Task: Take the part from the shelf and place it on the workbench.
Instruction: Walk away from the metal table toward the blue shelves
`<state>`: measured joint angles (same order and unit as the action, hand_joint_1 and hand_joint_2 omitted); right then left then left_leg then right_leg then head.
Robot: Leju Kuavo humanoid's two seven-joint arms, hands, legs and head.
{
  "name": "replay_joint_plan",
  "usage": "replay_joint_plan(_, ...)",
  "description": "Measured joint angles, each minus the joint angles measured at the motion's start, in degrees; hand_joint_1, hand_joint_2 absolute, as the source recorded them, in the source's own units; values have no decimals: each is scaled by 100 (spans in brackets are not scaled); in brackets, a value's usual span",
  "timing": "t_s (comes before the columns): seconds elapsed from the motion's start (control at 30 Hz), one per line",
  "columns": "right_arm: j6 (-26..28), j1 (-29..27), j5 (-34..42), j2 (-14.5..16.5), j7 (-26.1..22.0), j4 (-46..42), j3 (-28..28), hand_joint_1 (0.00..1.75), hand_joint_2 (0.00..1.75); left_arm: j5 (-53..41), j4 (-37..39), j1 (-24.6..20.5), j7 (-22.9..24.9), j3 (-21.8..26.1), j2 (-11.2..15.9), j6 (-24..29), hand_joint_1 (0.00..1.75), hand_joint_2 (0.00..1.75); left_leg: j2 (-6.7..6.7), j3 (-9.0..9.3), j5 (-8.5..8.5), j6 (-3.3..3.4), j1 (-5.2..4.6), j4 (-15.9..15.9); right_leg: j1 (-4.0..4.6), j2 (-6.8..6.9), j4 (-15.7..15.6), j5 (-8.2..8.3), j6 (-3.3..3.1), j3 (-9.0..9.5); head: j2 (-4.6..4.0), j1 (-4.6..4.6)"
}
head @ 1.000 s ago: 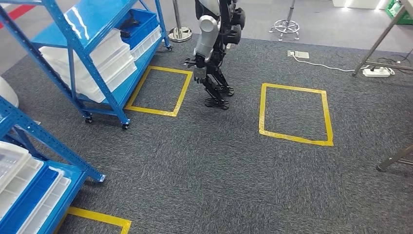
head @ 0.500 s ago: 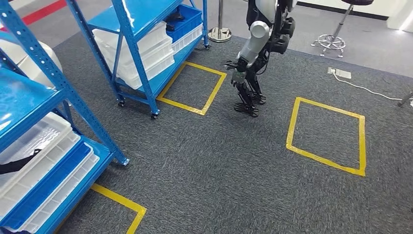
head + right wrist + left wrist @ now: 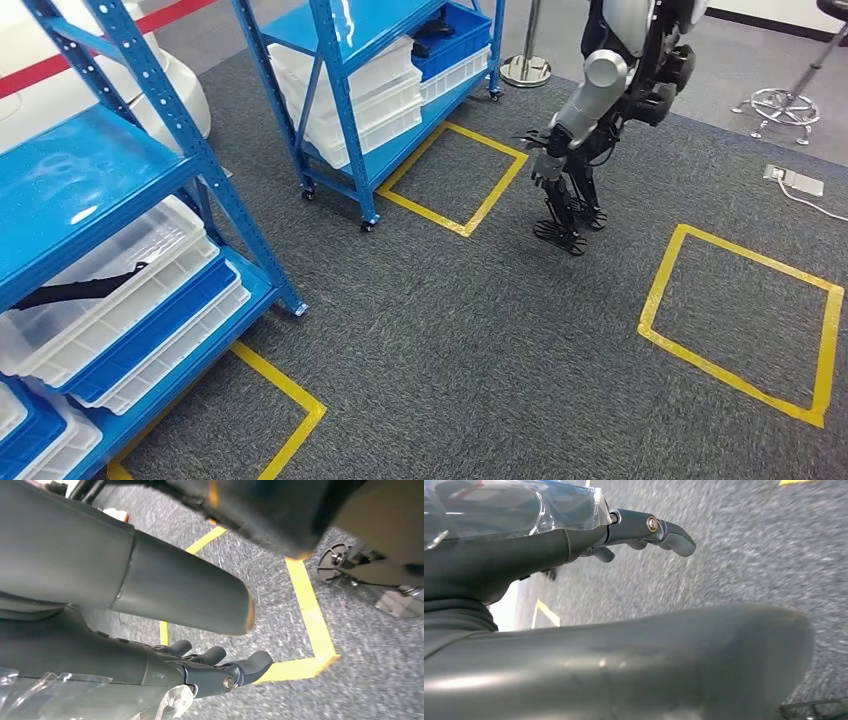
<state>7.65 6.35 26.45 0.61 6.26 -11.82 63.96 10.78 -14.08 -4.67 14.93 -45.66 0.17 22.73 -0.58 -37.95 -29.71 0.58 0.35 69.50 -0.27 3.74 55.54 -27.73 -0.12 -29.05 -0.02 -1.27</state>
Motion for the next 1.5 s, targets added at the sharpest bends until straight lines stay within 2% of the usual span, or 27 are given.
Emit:
replay_joint_plan(0.07,-1,9,4,4,-3,0,-1,0,0,0,0,-6,-6,0,2,8,0,0,256,424,369,86,-66,-854,21,145,3,-44,17,55,0,1)
replay_joint_plan(0.13,-2,15,5,4,-6,0,-1,0,0,0,0,-20,-29,0,4,27,0,0,476,666,525,160,-135,-1375,48,269,4,-89,56,96,0,-2)
replay_joint_plan(0.17,-2,23,5,4,-8,0,-1,0,0,1,0,-23,-43,0,5,39,0,0,484,678,521,178,-158,-1438,57,329,-1,-106,78,112,0,-4)
replay_joint_plan(0.23,-2,52,4,4,-14,-1,-1,0,0,6,1,-10,-60,0,6,65,0,0,334,688,545,214,-130,-1476,55,370,-1,-144,130,152,0,-7)
replay_joint_plan(0.3,-4,59,1,4,-16,-1,0,0,0,12,2,-1,-67,-1,6,79,0,0,195,724,581,259,-74,-1528,40,85,263,-334,187,64,0,-13)
replay_joint_plan(0.37,-5,38,1,4,-17,0,1,0,0,13,2,-15,-79,-1,7,83,0,0,55,731,597,283,-48,-1537,13,-257,998,-695,221,-294,0,-21)
replay_joint_plan(0.43,-3,22,6,4,-14,0,1,0,0,14,2,-24,-86,0,5,81,0,0,-115,736,598,287,-42,-1535,-11,-338,1672,-884,249,-672,0,-24)
replay_joint_plan(0.47,-2,17,8,4,-12,0,1,0,0,15,2,-19,-87,0,5,79,0,0,-206,744,596,283,-34,-1533,-23,-344,1722,-805,263,-735,0,-24)
replay_joint_plan(0.5,-1,14,8,3,-12,0,1,0,0,15,2,-12,-84,-1,4,76,0,0,-299,758,591,273,-21,-1529,-39,-363,1518,-611,277,-678,0,-24)
replay_joint_plan(0.53,-1,14,9,2,-12,0,1,0,0,15,2,-7,-77,-1,3,75,0,0,-388,769,581,255,-7,-1519,-67,-435,1129,-355,298,-531,0,-25)
replay_joint_plan(0.6,0,-2,9,2,-11,0,1,0,0,15,5,-11,-60,-1,6,74,0,0,-555,751,557,187,0,-1479,-139,-742,369,1,327,-232,0,-29)
replay_joint_plan(0.67,1,-5,8,3,-7,0,1,0,0,15,9,-17,-46,0,9,73,0,0,-687,699,562,110,-5,-1462,-159,-888,114,63,292,-147,0,-23)
replay_joint_plan(0.73,7,16,9,8,-3,-1,1,0,0,15,13,-2,-38,-1,8,73,0,0,-773,667,578,55,17,-1462,-140,-726,105,78,205,-147,0,-14)
replay_joint_plan(0.8,15,19,9,10,-3,-1,0,0,0,16,17,3,-33,-2,3,73,0,0,-542,551,440,10,17,-1220,-137,-556,91,85,126,-136,0,-3)
replay_joint_plan(0.87,19,4,8,5,-6,0,1,0,0,17,17,-13,-34,-2,-2,73,0,0,-169,207,76,-35,6,-496,-104,-374,88,75,75,-133,0,10)
replay_joint_plan(0.93,22,-7,7,2,-11,0,1,0,0,18,17,-14,-35,-2,-2,73,0,0,-45,-160,-205,-50,11,255,-60,-183,89,57,50,-130,0,14)
replay_joint_plan(0.97,24,-8,7,2,-15,0,1,0,0,18,17,-7,-36,-2,-2,73,0,0,-30,-216,-202,-36,9,367,-44,-99,89,47,43,-124,0,14)
replay_joint_plan(1.03,29,-2,7,4,-23,0,1,0,0,19,17,2,-36,-2,-2,74,0,0,40,46,94,10,-12,-134,-24,62,89,23,35,-95,0,15)
replay_joint_plan(1.1,32,13,7,3,-33,0,1,0,0,20,17,-4,-42,-2,-1,76,0,0,329,498,413,69,-65,-1001,-2,197,90,-11,53,-51,0,14)
replay_joint_plan(1.17,33,30,7,1,-40,0,1,0,0,20,17,-12,-53,-2,-1,77,0,0,508,680,496,117,-117,-1378,16,287,87,-41,97,-14,0,13)
replay_joint_plan(1.23,33,55,7,1,-43,0,0,0,0,20,19,-6,-57,-2,-2,77,0,0,395,683,515,164,-116,-1420,21,386,72,-64,145,22,0,15)
replay_joint_plan(1.27,33,63,5,0,-44,0,0,0,0,23,19,2,-57,-2,-2,78,0,0,324,698,537,190,-100,-1454,17,347,97,-98,177,36,0,10)
replay_joint_plan(1.3,33,64,3,-1,-45,0,0,0,0,26,20,3,-57,-2,-2,77,0,0,254,717,561,221,-75,-1487,10,220,208,-180,204,8,0,6)
replay_joint_plan(1.37,33,42,1,-3,-46,0,2,0,0,31,20,-5,-58,-2,-2,77,0,0,102,733,588,257,-44,-1522,-13,-160,799,-507,248,-245,1,-15)
replay_joint_plan(1.43,33,18,4,-8,-44,0,2,0,0,31,20,-14,-58,-2,-3,77,0,0,-65,727,589,270,-37,-1520,-29,-324,1530,-809,267,-610,1,-27)
replay_joint_plan(1.47,33,12,5,-10,-43,0,2,0,0,30,20,-11,-58,-2,-3,76,0,0,-154,730,587,269,-35,-1517,-35,-337,1679,-815,276,-698,1,-29)
replay_joint_plan(1.5,33,9,7,-13,-43,0,1,0,0,31,20,-6,-57,-2,-4,75,0,0,-244,737,586,263,-29,-1513,-42,-345,1602,-705,285,-681,0,-31)
